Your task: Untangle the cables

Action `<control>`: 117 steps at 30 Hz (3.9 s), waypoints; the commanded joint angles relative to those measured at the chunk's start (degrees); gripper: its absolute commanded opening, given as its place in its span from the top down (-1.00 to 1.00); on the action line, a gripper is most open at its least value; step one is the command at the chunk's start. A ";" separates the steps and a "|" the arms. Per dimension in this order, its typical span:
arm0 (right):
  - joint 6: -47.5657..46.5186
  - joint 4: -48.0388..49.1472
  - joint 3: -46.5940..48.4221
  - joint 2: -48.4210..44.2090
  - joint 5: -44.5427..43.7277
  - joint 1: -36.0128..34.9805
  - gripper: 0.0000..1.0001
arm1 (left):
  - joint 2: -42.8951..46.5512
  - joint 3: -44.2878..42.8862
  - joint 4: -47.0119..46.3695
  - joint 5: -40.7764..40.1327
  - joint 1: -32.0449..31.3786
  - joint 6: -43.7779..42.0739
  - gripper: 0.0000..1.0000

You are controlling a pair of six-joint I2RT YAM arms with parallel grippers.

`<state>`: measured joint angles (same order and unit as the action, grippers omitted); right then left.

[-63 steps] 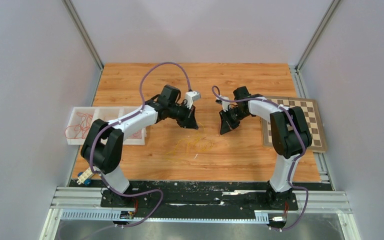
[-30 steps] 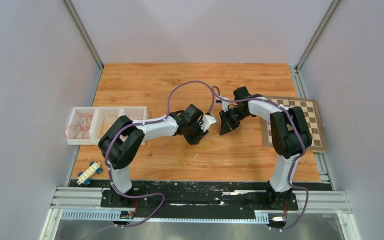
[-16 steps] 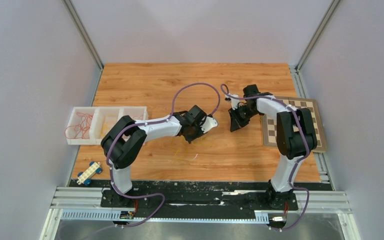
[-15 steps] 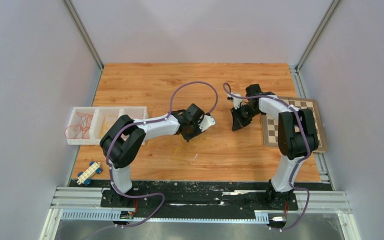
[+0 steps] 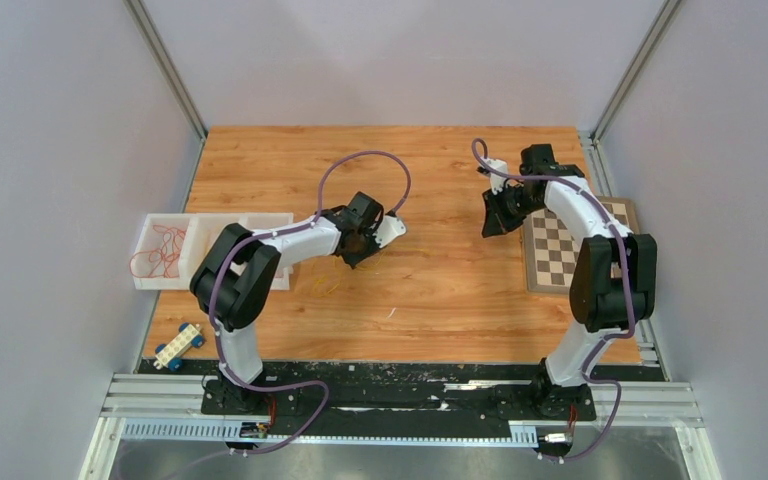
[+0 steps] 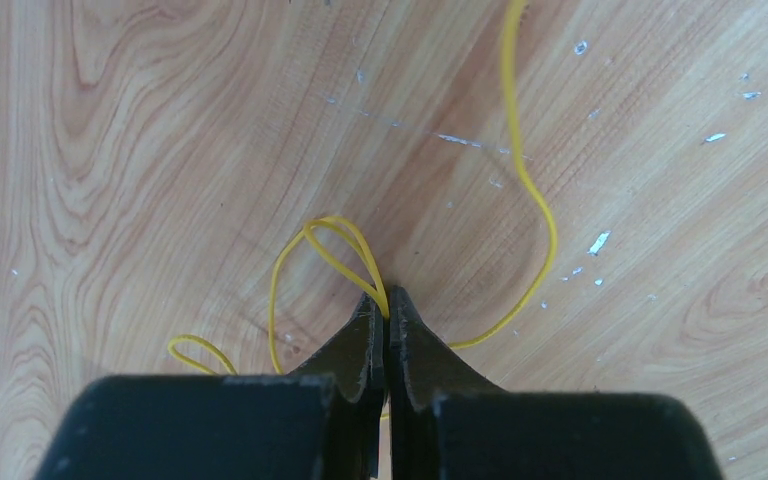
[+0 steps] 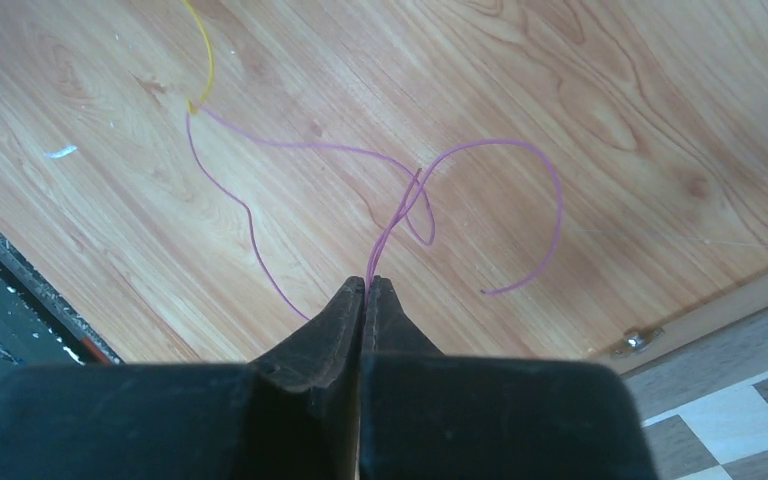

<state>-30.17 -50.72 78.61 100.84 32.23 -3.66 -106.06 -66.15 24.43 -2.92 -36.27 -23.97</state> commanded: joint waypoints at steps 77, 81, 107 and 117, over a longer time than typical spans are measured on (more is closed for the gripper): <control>12.02 2.89 -3.59 -11.05 21.70 6.56 1.00 | 13.78 -31.93 31.96 22.25 14.61 9.07 1.00; 14.12 4.72 -4.66 -11.67 21.90 4.65 1.00 | 15.89 -39.15 34.46 24.09 20.78 9.60 1.00; 14.52 3.18 -7.02 -12.76 17.00 -1.52 1.00 | 42.03 -1.52 2.44 9.51 61.78 20.61 1.00; 14.08 1.22 -5.69 -9.23 16.20 -1.46 1.00 | 42.79 12.09 -17.95 3.32 61.91 26.60 1.00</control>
<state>-15.40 -48.88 71.90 90.45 48.86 -5.06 -65.08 -58.26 20.69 3.53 25.15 -0.25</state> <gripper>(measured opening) 0.004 0.011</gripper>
